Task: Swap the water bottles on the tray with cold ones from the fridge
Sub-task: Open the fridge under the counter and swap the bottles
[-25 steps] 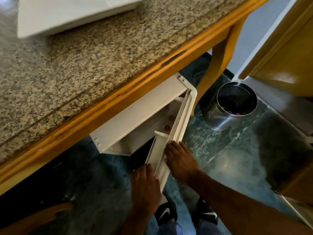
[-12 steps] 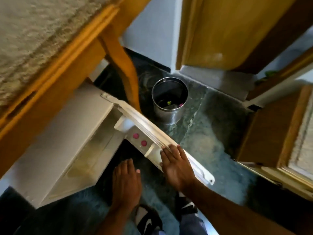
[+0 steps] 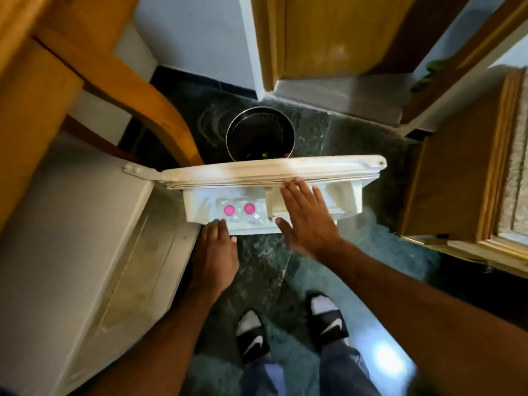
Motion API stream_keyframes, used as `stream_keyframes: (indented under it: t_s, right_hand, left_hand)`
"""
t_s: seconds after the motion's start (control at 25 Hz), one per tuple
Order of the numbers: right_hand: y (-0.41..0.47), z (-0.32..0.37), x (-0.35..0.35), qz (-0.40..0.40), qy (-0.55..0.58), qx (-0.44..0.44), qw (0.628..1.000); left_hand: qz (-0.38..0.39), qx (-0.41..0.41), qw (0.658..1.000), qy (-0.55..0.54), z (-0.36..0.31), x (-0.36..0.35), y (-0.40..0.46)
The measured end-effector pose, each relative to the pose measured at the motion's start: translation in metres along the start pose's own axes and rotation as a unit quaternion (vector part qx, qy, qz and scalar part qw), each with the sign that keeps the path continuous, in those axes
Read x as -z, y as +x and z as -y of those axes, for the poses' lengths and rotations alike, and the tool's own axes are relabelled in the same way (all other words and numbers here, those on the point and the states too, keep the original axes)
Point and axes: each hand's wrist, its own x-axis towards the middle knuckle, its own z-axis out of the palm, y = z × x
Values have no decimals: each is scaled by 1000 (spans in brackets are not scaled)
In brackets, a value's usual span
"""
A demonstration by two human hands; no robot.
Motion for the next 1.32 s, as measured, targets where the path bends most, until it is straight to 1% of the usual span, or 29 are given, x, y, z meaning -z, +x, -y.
stream_keyframes:
  t_s: [0.04, 0.12, 0.16, 0.2, 0.24, 0.28, 0.32, 0.36, 0.4, 0.44, 0.52, 0.6, 0.68, 0.72, 0.8, 0.88, 0.96, 1.04, 1.08, 1.16, 1.2, 1.24, 1.28, 1.32]
  right_hand:
    - [2, 5, 0, -14, 5, -16, 1000]
    - [-1, 24, -2, -71, 8, -26, 997]
    - [-4, 37, -10, -103, 11, -2, 995]
    - [-7, 49, -19, -119, 21, 39, 992]
    - [-9, 62, -32, -108, 36, 71, 991]
    - [-5, 73, -45, -68, 59, 70, 993]
    - [5, 80, -57, -14, 90, 31, 995]
    - [19, 83, -70, 27, 116, -31, 992]
    - [36, 82, -85, 60, 126, -96, 986]
    - [53, 77, -100, 90, 132, -141, 977]
    - [84, 68, -125, 143, 149, -190, 960]
    - [102, 59, -139, 153, 193, -238, 940]
    - [105, 57, -144, 127, 203, -253, 937]
    - [104, 60, -139, 120, 180, -239, 947]
    - [91, 69, -120, 122, 138, -195, 963]
    - [68, 83, -90, 118, 147, -166, 968]
    - [34, 96, -44, 96, 163, -118, 975]
    - [2, 104, 7, 60, 164, -58, 983]
    - [-9, 106, 35, 31, 172, -35, 984]
    - [-14, 108, 89, -50, 182, 5, 982]
    - [-9, 109, 113, -80, 160, 35, 983]
    - [2, 110, 135, -94, 113, 74, 986]
    - [18, 107, 152, -100, 51, 117, 987]
    - [37, 104, 166, -89, -18, 159, 983]
  left_hand:
    - [11, -18, 1000, 3, 5, -2, 6]
    - [27, -38, 999, 4, 13, -7, 20]
    - [32, -38, 999, 2, 17, -11, 28]
    - [38, -36, 999, 3, 18, -15, 37]
    - [46, -36, 998, 3, 20, -19, 46]
    - [56, -39, 998, 2, 22, -25, 56]
    - [65, -45, 997, 2, 24, -31, 65]
    - [75, -55, 996, 2, 26, -36, 74]
    - [84, -64, 994, 1, 27, -41, 83]
    - [90, -71, 993, 0, 29, -46, 90]
    - [97, -72, 993, -13, 31, -57, 102]
    - [91, -70, 993, -24, 30, -64, 108]
    - [78, -78, 994, -15, 29, -64, 110]
    - [75, -79, 994, -9, 28, -61, 110]
    - [67, -52, 996, -21, 22, -47, 101]
    - [55, -13, 998, -37, 15, -28, 79]
    - [14, 15, 998, -63, 8, 2, 45]
    - [-39, 42, 993, -101, 5, 31, 7]
    - [-58, 66, 989, -123, 4, 46, -10]
    - [-70, 139, 975, -156, 2, 72, -35]
    - [-72, 178, 967, -167, 0, 83, -43]
    - [-78, 213, 958, -174, -2, 94, -49]
    - [-85, 236, 952, -175, -3, 103, -52]
    - [-92, 254, 946, -177, -4, 111, -55]
